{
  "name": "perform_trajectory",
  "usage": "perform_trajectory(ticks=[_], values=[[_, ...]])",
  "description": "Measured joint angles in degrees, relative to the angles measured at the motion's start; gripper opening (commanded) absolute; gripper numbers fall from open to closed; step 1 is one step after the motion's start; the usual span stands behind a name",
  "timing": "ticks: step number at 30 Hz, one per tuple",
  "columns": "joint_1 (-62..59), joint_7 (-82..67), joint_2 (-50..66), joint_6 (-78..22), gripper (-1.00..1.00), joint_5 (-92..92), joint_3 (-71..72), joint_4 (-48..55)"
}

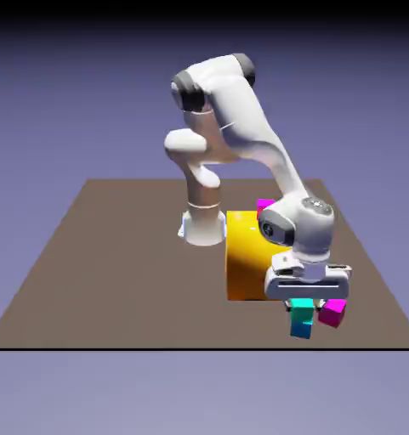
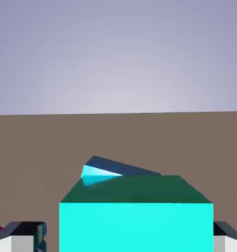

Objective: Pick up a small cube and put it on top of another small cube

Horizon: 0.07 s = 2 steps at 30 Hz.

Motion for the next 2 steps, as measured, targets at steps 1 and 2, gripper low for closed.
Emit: perform_trajectory(ticks=[1, 2], values=[[-1.3, -1.3, -2.1, -1.6, 1.00, 1.9, 1.7, -0.3], [-2.7, -2.7, -4.1, -3.1, 1.00, 3.9, 3.4, -0.6]])
